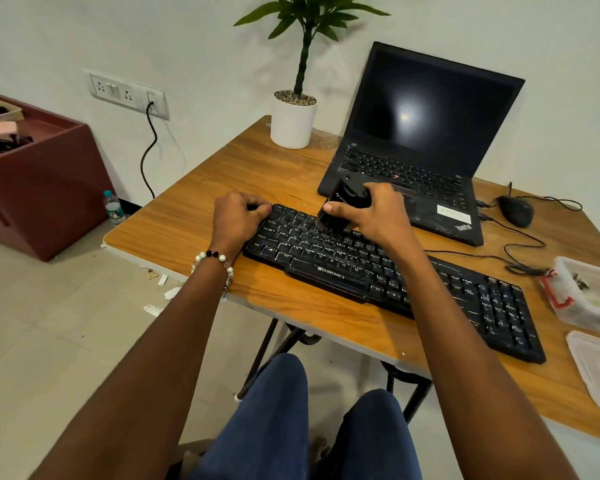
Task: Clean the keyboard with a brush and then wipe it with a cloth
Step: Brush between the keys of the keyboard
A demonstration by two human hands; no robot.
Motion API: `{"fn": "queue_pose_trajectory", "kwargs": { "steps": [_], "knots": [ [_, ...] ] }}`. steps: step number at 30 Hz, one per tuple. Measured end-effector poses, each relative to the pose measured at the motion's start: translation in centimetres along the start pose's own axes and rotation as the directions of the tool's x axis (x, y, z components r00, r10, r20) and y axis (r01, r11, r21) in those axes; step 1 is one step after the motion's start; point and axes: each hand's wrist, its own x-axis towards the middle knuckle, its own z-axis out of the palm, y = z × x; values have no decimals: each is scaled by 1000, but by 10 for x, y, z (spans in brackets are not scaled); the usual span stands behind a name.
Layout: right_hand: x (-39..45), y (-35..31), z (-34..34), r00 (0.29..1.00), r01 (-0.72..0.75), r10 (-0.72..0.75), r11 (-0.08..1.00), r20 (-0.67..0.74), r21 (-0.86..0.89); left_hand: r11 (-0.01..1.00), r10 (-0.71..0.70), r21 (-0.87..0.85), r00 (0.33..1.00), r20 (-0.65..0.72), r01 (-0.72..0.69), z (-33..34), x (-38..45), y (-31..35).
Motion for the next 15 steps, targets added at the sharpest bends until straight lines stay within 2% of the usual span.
{"fn": "queue_pose_trajectory", "kwargs": {
  "steps": [3,5,8,9,13,15],
  "knots": [
    [0,-1,-6,992,-70,58,992,110,106,1000,6,11,1000,5,-6,0,-1,1],
    [3,3,-12,994,-78,62,983,94,168,1000,8,11,1000,8,-8,0,-1,1],
    [1,5,-10,999,-28,28,1000,-38,2,1000,5,11,1000,5,-5,0,-1,1],
    [-1,4,-9,999,-22,21,1000,-43,-19,1000,5,9,1000,6,-5,0,-1,0],
    [-3,2,-9,993,-67,55,991,104,117,1000,3,7,1000,9,-3,0,-1,1],
    [-1,3,-9,995,-73,59,981,81,179,1000,3,7,1000,11,-4,0,-1,1]
  ]
}}
